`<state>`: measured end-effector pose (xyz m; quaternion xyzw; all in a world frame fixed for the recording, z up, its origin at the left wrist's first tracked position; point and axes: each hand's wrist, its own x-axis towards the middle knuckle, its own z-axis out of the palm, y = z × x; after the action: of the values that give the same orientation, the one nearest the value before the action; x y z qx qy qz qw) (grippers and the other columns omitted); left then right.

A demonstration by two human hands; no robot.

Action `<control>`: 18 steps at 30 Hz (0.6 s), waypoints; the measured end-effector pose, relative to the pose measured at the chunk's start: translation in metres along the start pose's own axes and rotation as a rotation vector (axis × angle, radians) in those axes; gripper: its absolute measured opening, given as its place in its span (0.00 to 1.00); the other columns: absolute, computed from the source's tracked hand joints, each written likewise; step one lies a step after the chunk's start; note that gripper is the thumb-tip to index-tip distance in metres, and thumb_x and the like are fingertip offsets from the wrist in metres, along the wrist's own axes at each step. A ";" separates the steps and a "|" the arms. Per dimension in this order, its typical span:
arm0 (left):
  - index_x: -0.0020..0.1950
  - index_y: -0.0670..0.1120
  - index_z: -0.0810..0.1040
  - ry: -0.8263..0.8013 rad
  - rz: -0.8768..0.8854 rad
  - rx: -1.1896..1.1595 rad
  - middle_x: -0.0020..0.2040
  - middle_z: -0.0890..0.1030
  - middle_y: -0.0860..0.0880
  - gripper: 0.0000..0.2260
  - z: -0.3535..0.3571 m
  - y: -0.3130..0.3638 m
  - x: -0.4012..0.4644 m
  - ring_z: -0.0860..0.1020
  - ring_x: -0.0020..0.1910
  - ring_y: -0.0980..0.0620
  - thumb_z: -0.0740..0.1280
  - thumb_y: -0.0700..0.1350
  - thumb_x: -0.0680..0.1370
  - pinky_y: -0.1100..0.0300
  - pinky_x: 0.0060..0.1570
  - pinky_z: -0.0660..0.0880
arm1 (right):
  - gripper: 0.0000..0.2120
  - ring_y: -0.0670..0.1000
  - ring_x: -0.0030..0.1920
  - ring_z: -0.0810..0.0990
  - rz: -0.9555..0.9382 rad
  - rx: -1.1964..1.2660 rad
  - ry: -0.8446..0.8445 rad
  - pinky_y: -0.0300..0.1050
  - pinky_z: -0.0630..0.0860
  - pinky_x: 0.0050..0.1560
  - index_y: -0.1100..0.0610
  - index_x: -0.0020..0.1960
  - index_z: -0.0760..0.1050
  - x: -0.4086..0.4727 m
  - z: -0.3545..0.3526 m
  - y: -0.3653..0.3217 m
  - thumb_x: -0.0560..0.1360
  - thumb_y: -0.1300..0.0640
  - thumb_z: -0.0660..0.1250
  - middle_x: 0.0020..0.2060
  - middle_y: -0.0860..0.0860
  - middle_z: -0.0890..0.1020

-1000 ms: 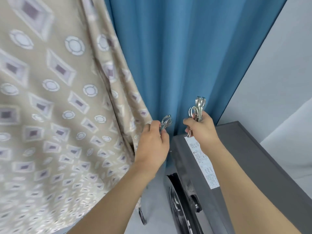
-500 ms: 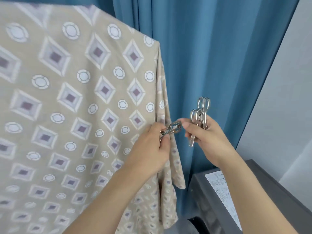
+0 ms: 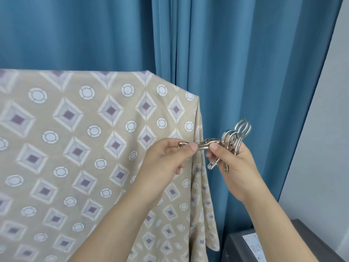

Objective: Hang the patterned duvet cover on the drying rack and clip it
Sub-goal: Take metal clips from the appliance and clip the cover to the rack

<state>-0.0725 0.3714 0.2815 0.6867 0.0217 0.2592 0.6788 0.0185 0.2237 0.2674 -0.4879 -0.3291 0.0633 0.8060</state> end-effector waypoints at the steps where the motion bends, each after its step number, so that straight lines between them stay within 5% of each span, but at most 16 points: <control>1: 0.51 0.43 0.82 -0.011 0.000 -0.100 0.38 0.80 0.46 0.15 -0.002 0.002 0.001 0.74 0.34 0.54 0.77 0.49 0.69 0.60 0.38 0.71 | 0.10 0.50 0.36 0.76 -0.011 0.020 0.013 0.40 0.75 0.41 0.59 0.43 0.68 0.003 0.004 -0.001 0.69 0.61 0.70 0.35 0.55 0.78; 8: 0.55 0.39 0.79 0.023 0.236 -0.220 0.39 0.82 0.50 0.22 0.003 0.028 0.022 0.75 0.34 0.55 0.76 0.52 0.68 0.62 0.37 0.72 | 0.12 0.48 0.34 0.72 -0.128 0.124 0.095 0.40 0.71 0.39 0.56 0.42 0.67 0.027 0.038 -0.009 0.67 0.59 0.71 0.32 0.53 0.72; 12: 0.47 0.46 0.76 0.008 0.362 0.037 0.35 0.79 0.51 0.21 0.005 0.056 0.047 0.76 0.34 0.53 0.70 0.63 0.68 0.57 0.39 0.73 | 0.10 0.49 0.33 0.73 -0.146 0.152 0.035 0.40 0.73 0.38 0.54 0.39 0.68 0.041 0.045 -0.017 0.68 0.60 0.71 0.32 0.52 0.73; 15: 0.45 0.46 0.73 0.005 0.435 0.221 0.33 0.76 0.49 0.16 0.010 0.079 0.067 0.75 0.32 0.54 0.68 0.60 0.75 0.58 0.39 0.74 | 0.06 0.50 0.34 0.73 -0.134 0.129 -0.058 0.44 0.73 0.41 0.49 0.38 0.77 0.053 0.043 -0.021 0.69 0.59 0.70 0.42 0.56 0.78; 18: 0.46 0.46 0.74 0.033 0.519 0.423 0.34 0.72 0.50 0.17 0.014 0.104 0.093 0.71 0.31 0.54 0.66 0.60 0.77 0.58 0.36 0.70 | 0.08 0.49 0.33 0.74 -0.153 0.123 -0.019 0.41 0.74 0.38 0.60 0.48 0.75 0.070 0.035 -0.024 0.71 0.60 0.71 0.42 0.53 0.80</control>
<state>-0.0200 0.3857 0.4104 0.7908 -0.0894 0.4241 0.4321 0.0473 0.2668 0.3310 -0.4104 -0.3686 0.0265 0.8336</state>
